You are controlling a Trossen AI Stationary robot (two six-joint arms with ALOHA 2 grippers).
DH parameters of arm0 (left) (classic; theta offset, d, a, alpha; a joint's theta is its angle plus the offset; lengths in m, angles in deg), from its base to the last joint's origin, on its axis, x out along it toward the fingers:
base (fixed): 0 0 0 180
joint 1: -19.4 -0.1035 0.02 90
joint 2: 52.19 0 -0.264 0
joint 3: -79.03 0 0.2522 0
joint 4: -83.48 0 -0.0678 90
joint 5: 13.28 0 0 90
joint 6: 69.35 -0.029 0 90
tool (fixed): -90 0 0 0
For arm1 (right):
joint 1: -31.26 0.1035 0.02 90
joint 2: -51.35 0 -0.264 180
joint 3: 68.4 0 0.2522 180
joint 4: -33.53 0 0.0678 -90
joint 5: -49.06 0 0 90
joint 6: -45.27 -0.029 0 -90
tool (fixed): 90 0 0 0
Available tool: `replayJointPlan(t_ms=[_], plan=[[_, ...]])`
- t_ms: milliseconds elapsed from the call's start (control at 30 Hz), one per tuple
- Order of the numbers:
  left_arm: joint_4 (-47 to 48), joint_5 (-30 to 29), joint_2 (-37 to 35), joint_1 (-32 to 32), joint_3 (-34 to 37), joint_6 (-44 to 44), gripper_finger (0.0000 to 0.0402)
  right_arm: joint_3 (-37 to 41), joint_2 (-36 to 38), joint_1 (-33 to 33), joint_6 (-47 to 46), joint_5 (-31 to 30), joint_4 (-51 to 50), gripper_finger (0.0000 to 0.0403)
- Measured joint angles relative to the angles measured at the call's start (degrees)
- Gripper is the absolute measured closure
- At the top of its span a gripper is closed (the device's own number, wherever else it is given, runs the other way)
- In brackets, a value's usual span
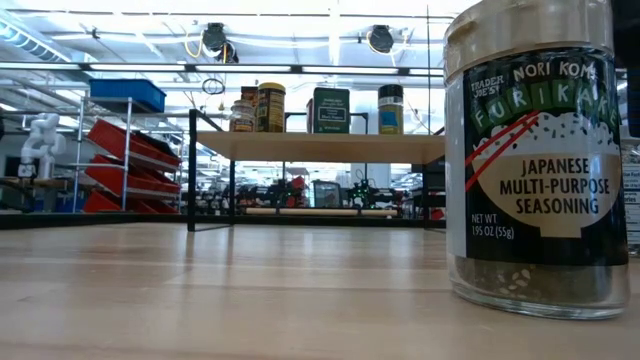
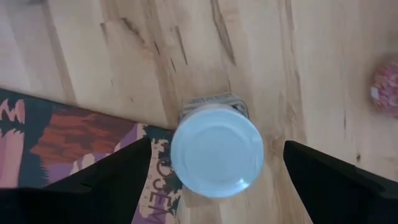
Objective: Shelf spices
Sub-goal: Put the white spice bottle on the shelf
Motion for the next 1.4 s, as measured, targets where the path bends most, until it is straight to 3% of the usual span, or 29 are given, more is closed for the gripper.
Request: replayJointPlan(t_ms=[500, 733, 1400], plan=[[-0.06, -0.04, 0.00, -0.02, 0.00, -0.15, 0.0207, 0.43, -3.96, -7.59, 13.86, 6.76, 3.06, 0.0050], [0.00, -0.04, 0.00, -0.02, 0.00, -0.15, 0.0207, 0.45, -7.05, -8.02, 15.77, 8.48, 3.06, 0.0051], [0.03, -0.02, 0.00, -0.02, 0.00, -1.14, 0.0207, -0.79, -7.41, -7.73, 15.92, 8.85, 0.42, 0.0152]])
